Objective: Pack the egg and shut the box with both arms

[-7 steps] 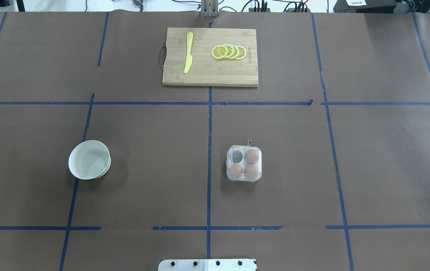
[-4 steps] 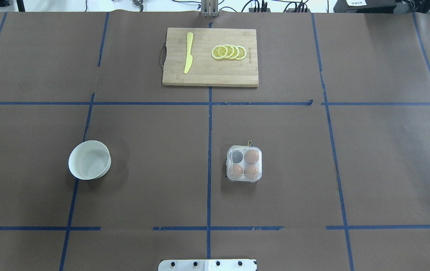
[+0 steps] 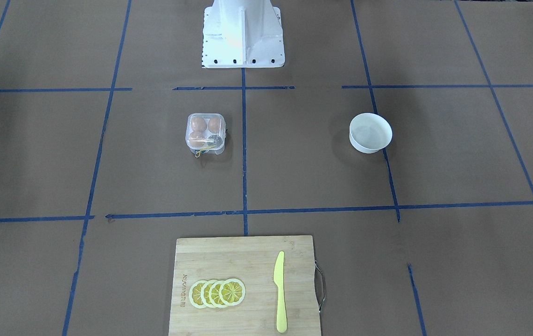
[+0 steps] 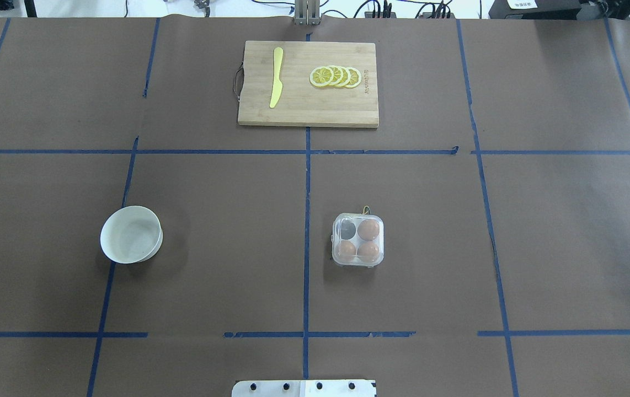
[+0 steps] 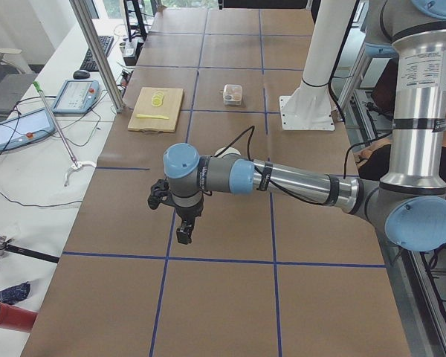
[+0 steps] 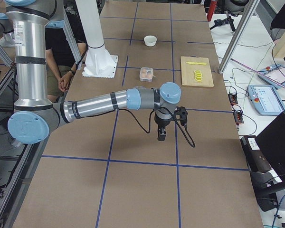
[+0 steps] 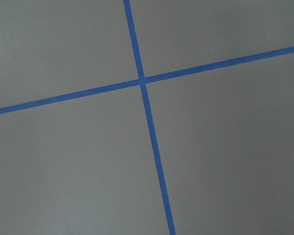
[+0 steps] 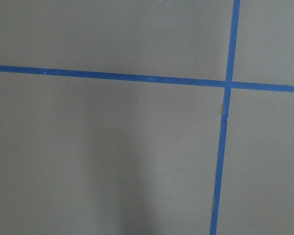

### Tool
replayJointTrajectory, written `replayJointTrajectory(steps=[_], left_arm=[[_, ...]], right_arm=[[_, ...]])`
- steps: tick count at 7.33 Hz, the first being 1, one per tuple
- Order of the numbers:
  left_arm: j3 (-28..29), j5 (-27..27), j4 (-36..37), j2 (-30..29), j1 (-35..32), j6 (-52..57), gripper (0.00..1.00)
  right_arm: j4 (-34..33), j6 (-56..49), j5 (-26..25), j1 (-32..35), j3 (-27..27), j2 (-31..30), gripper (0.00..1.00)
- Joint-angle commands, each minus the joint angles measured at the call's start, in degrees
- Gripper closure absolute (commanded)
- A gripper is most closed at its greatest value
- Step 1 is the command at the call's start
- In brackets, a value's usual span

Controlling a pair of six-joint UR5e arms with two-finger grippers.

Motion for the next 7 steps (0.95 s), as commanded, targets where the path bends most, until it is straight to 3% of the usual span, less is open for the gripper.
replayJointTrajectory(steps=[1,2,3,7], left_arm=[[1.53,0.27,-0.67,-3.36,-0.88,-0.32,0.00],[2.23,0.27,-0.68,-3.02,-1.41,-0.24,0.00],[2.76,0.09,-0.76,-2.32,-1.50,-0.32,0.00],[3.64,0.27,-0.76,-3.99,-1.42,-0.15,0.00]], right_arm=[[1.67,-0.34,0.21,0.02,-3.56,0.19,0.00],[6.29,-0.34,0.21,0.11,-7.06,-0.42,0.00],[9.30,0.01,0.21,0.81,-6.75,-2.51,0.00],[9.33,0.19,0.65,3.09,-4.99,-4.99,0.00]])
